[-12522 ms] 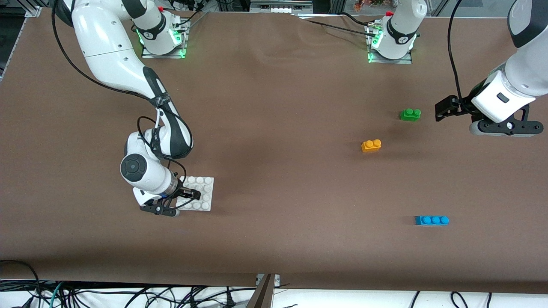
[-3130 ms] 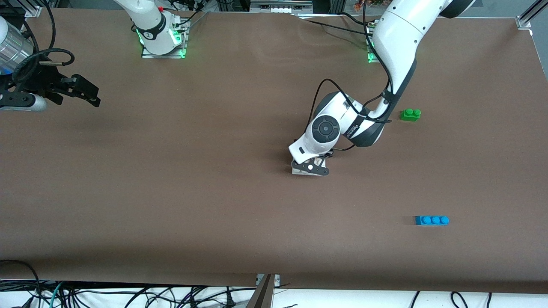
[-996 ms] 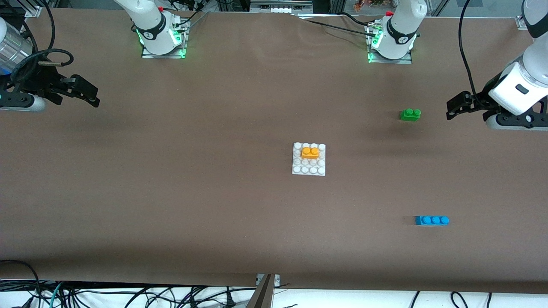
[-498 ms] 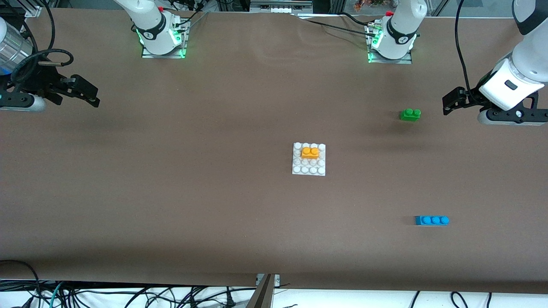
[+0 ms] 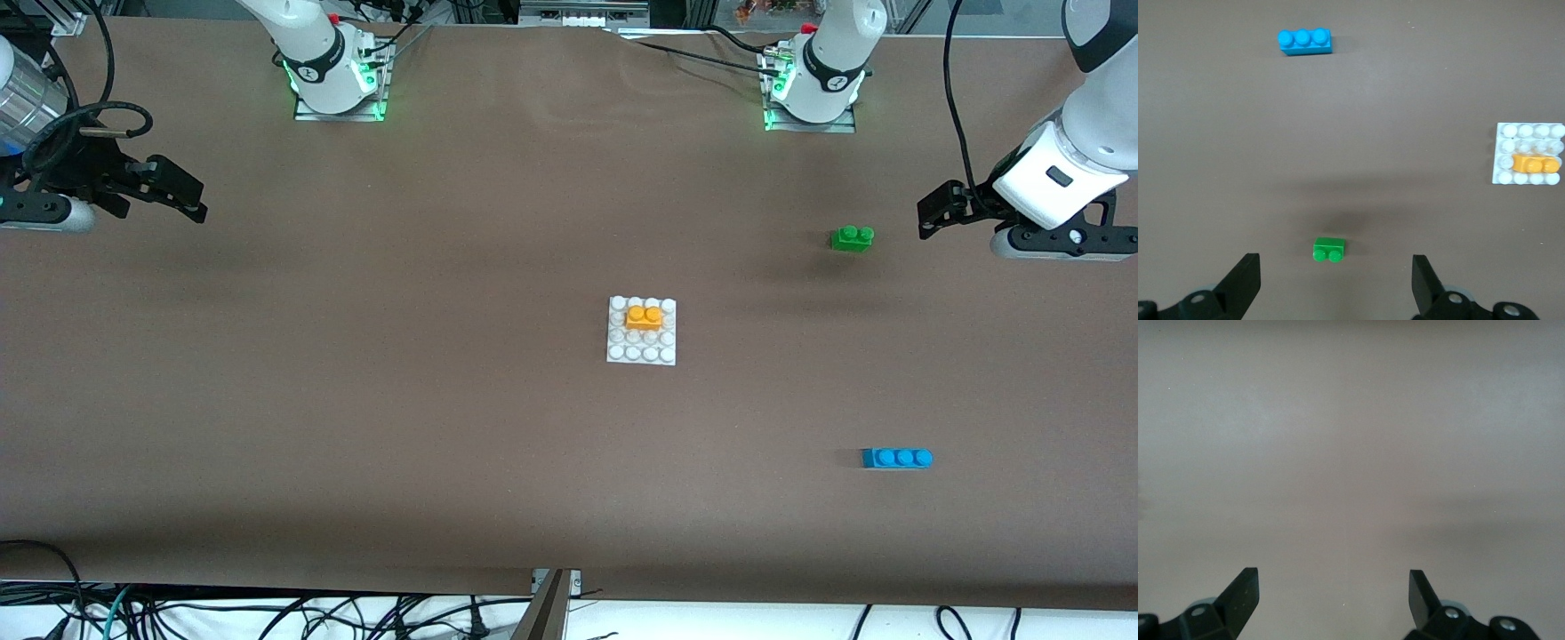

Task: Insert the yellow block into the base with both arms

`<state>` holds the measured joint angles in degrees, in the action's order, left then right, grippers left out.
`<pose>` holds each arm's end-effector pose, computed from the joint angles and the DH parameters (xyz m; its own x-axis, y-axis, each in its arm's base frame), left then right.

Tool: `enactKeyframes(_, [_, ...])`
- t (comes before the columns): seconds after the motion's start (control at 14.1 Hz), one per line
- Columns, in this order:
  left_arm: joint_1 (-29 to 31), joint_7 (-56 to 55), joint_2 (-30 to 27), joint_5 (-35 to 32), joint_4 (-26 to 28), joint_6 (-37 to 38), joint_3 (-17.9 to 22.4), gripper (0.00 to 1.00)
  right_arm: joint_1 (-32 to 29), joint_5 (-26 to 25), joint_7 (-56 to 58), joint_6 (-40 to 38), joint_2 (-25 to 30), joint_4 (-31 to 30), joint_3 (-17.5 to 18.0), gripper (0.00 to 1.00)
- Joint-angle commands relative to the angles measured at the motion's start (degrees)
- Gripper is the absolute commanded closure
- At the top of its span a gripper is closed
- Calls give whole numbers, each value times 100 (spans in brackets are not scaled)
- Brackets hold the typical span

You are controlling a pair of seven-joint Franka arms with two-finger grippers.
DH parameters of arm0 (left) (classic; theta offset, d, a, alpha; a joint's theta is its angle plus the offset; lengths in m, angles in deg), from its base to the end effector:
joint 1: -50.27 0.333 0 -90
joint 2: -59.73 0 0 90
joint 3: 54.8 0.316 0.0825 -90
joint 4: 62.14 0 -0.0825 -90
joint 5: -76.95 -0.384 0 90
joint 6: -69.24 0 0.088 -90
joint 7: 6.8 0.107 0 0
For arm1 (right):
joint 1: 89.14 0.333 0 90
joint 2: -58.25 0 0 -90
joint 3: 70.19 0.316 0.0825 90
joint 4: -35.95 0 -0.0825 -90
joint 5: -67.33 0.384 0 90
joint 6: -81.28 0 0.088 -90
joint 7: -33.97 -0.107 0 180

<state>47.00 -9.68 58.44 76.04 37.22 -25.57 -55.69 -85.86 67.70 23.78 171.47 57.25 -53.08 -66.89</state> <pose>0.5476 -0.0383 0.5667 0.9982 -0.0235 -0.0560 -0.0246 -0.9995 -0.0189 0.5566 0.0646 0.6231 0.9980 -0.0630 0.0015 -0.0630 -0.9980 -0.0078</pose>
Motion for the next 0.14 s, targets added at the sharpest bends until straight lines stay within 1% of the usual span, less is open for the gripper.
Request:
enactKeyframes(0.0, [-51,6,-82,232,83,-46,62,0,-28,24,34,-98,-41,140,12,1])
enactKeyframes(0.07, [-51,-2,-82,232,75,-46,63,0,-20,24,34,-98,-50,140,12,1])
